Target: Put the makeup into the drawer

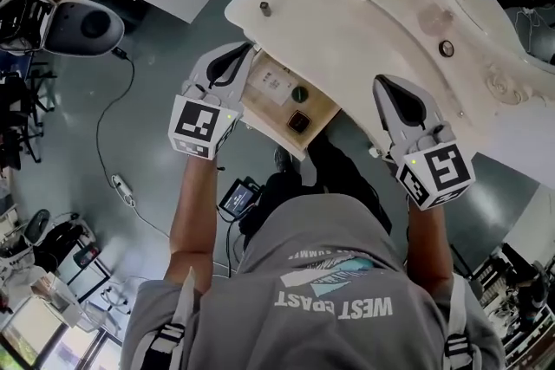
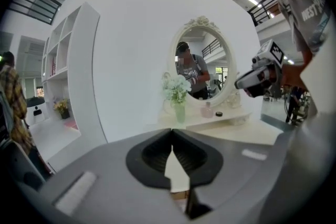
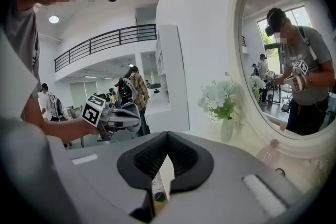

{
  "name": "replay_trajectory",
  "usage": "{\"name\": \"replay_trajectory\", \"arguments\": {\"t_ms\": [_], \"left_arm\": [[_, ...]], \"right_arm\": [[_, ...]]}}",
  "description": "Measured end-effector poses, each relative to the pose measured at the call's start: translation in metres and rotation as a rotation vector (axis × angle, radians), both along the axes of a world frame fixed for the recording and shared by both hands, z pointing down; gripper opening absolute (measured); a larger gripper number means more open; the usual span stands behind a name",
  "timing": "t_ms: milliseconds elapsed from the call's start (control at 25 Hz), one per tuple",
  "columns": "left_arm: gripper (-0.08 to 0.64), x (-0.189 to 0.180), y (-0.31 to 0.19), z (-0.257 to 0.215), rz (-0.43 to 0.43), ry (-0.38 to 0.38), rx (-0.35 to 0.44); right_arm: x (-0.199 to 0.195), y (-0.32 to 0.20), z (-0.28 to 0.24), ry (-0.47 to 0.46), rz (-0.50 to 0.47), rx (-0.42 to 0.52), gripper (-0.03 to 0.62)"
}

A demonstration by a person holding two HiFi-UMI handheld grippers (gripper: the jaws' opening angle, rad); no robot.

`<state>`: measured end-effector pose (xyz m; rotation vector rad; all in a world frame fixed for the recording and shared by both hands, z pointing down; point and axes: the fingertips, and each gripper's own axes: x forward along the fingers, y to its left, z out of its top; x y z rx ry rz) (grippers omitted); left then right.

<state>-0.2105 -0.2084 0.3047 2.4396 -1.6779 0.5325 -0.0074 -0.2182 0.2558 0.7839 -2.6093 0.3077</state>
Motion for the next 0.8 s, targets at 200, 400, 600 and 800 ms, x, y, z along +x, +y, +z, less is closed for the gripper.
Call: {"name": "replay_trajectory", "arguments": {"t_ms": [200,400,600,800], "left_arm": [[0.003,-0.016,-0.036,0.045,-0.032,0.010,-0.078],[0.026,-0.029,-0.069,0.092,-0.050,0.007,-0.128],[0.061,-0.035,-0.096,0.135,-0.063,-0.009,-0.180],[0.105,-0.044,-0.120,0.170,-0.094,-0.029,-0.218]], "right_arm": [[-0.003,-0.021,0.029,0.017,0.007,-0.050,0.002],[-0.002,-0.034,0.059,0.033,0.014,-0.100,0.002],[0.000,-0.044,0.084,0.054,0.021,-0.137,0.002],[0.003,-0.050,0.105,0.071,0.028,-0.174,0.002]]}}
